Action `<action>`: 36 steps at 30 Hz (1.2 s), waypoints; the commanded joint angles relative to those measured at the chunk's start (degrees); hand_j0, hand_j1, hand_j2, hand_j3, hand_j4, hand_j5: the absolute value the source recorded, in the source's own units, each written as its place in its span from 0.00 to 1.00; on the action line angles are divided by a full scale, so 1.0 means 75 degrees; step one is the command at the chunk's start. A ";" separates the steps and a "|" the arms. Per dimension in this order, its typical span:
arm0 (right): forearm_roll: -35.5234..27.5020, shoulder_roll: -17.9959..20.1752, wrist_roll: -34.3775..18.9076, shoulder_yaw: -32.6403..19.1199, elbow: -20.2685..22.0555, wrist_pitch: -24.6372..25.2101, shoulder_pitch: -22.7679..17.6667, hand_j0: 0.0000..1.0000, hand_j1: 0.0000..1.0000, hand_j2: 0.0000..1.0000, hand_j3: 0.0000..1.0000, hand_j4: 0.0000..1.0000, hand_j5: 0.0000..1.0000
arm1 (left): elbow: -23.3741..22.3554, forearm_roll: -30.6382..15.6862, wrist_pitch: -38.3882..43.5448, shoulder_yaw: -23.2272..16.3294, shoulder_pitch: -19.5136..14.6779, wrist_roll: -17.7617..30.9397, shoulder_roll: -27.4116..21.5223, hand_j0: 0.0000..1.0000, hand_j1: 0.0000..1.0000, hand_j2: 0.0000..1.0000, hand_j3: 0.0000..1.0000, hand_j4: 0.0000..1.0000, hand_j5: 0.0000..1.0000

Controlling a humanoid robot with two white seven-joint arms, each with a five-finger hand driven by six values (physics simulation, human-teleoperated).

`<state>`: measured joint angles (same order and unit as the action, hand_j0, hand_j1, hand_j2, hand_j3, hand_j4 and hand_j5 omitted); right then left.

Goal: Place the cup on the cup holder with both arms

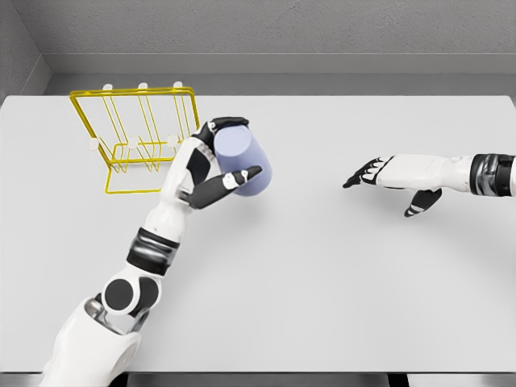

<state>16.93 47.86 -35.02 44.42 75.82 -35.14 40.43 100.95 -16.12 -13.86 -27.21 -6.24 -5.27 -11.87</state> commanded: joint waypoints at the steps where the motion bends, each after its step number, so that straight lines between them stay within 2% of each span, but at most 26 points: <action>1: -0.0043 0.0006 0.0003 -0.0005 0.0003 0.0019 0.0000 1.00 1.00 1.00 1.00 1.00 1.00 | 0.0005 -0.0007 -0.0179 0.0019 -0.0012 -0.0012 0.0000 0.62 0.62 0.62 0.62 0.62 0.62; 12: -0.0043 0.0006 0.0003 -0.0005 0.0003 0.0019 -0.0012 1.00 1.00 1.00 1.00 1.00 1.00 | 0.0017 -0.0089 -0.0870 0.0300 -0.0176 -0.0012 -0.0023 0.62 0.62 0.62 0.62 0.62 0.62; 18: -0.0043 0.0006 0.0003 -0.0005 0.0003 0.0019 -0.0012 1.00 1.00 1.00 1.00 1.00 1.00 | 0.0017 -0.0218 -0.0870 0.0417 -0.0270 -0.0012 -0.0059 0.62 0.62 0.62 0.62 0.62 0.62; 25: -0.0043 0.0006 0.0003 -0.0005 0.0003 0.0019 -0.0012 1.00 1.00 1.00 1.00 1.00 1.00 | 0.0017 -0.0394 -0.0870 0.0897 -0.0223 -0.0012 -0.0199 0.62 0.62 0.62 0.62 0.62 0.62; 36: -0.0031 -0.0006 0.0003 0.0007 -0.0008 0.0019 -0.0012 1.00 1.00 1.00 1.00 1.00 1.00 | 0.0017 -0.0557 -0.0870 0.1144 -0.0188 -0.0012 -0.0457 0.62 0.62 0.62 0.62 0.62 0.62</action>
<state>16.99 47.76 -35.02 44.49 75.76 -35.14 40.34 101.04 -19.85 -20.39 -19.12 -7.65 -5.35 -14.82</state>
